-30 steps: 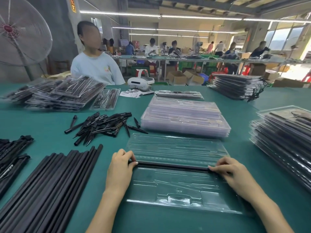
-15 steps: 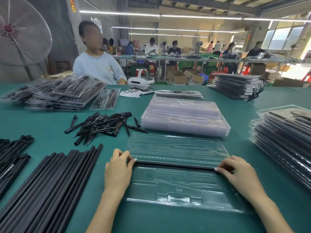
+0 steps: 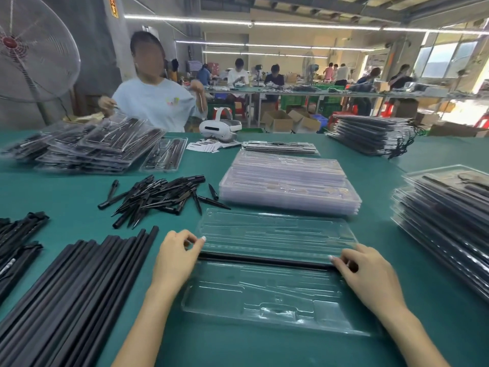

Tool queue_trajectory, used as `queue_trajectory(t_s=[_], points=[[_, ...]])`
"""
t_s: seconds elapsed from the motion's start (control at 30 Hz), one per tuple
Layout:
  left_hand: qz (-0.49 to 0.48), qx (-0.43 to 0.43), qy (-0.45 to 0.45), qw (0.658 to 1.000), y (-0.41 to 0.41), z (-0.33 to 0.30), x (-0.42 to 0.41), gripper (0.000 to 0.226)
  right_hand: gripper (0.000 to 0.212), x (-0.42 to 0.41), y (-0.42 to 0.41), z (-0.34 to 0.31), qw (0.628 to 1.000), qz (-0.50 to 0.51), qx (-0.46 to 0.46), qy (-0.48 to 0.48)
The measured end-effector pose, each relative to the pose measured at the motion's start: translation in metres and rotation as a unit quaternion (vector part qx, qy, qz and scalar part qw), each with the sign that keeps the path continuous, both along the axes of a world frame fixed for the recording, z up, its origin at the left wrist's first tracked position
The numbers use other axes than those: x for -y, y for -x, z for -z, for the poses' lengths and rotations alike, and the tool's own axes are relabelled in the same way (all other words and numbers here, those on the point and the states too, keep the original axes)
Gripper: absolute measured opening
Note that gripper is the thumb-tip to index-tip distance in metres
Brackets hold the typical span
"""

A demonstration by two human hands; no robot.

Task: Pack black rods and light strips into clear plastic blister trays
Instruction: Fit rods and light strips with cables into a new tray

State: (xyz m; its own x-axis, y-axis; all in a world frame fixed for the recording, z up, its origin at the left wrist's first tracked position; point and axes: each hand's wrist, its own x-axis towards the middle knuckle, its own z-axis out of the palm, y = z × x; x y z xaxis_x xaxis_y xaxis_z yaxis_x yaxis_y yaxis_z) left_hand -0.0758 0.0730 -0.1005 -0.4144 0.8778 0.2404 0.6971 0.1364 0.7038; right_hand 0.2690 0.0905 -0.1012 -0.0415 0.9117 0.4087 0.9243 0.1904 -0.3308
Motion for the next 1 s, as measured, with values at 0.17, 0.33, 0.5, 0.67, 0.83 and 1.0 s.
queue_trajectory(t_s=[0.17, 0.33, 0.5, 0.67, 0.83, 1.0], points=[[-0.113, -0.150, 0.065, 0.980, 0.055, -0.016, -0.034, 0.038, 0.042, -0.002, -0.001, 0.001, 1.000, 0.003, -0.021, 0.010], [-0.087, -0.236, 0.250, 0.935, 0.117, -0.005, -0.043, 0.048, 0.045, -0.004, 0.000, 0.001, 1.000, 0.007, -0.022, 0.015], [-0.057, -0.219, 0.257, 0.940, 0.129, -0.008, -0.047, 0.050, 0.040, -0.006, -0.002, 0.004, 0.999, 0.005, -0.049, 0.011], [-0.071, -0.228, 0.262, 0.935, 0.129, -0.009, -0.045, 0.049, 0.041, -0.006, -0.002, 0.004, 0.998, 0.006, -0.055, 0.017], [-0.087, -0.233, 0.247, 0.937, 0.127, -0.008, -0.049, 0.048, 0.042, -0.003, -0.001, 0.002, 0.997, 0.001, -0.072, 0.026], [-0.087, -0.214, 0.268, 0.935, 0.126, 0.000, -0.050, 0.054, 0.038, -0.002, -0.002, 0.002, 0.996, 0.005, -0.079, 0.039]])
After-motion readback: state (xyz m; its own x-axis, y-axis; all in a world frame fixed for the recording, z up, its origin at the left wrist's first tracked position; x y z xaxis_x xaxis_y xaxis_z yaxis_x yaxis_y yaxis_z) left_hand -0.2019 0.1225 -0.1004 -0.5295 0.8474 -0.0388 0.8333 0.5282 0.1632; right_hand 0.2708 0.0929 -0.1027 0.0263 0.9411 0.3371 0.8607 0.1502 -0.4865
